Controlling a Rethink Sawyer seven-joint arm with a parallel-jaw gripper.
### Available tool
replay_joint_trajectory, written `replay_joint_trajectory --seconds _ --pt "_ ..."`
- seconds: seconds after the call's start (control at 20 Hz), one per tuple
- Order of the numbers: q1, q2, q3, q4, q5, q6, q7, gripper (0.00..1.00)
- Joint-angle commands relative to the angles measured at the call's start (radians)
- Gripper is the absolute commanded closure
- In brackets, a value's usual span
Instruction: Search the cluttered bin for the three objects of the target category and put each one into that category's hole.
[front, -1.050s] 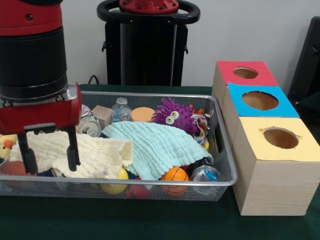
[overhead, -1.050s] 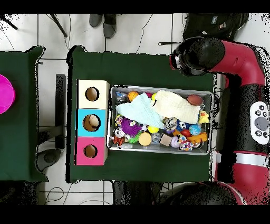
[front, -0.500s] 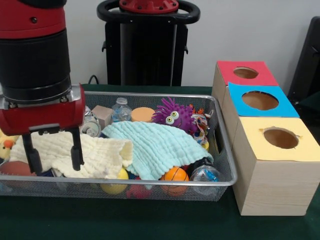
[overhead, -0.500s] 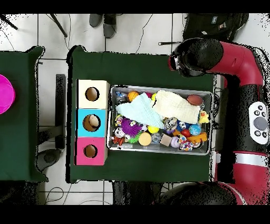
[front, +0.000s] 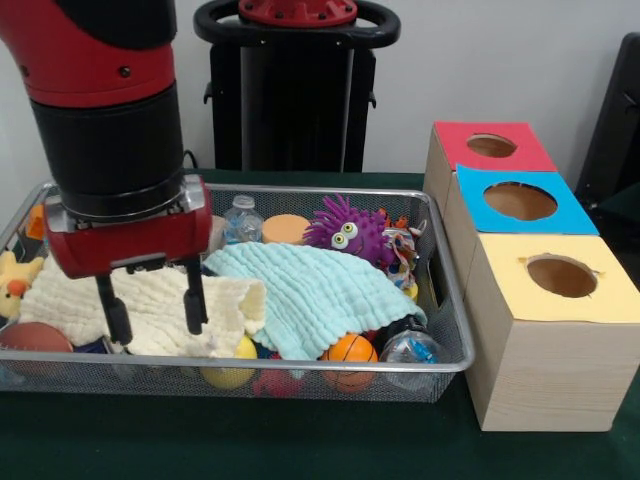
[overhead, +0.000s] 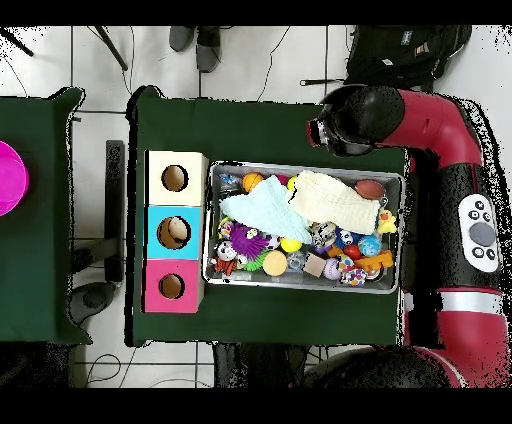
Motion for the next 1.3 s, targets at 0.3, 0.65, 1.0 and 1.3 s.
replay_joint_trajectory --seconds 0.3,0.65,1.0,1.3 --pt "-0.036 -0.033 -0.031 0.198 0.007 -0.085 -0.040 0.00" --pt "-0.069 -0.059 -0.033 0.265 0.024 -0.116 -0.010 0.00" --pt "-0.096 -0.151 -0.025 0.421 0.018 -0.174 -0.006 0.00" --pt "-0.110 -0.158 -0.016 0.497 0.008 -0.233 0.011 0.00"
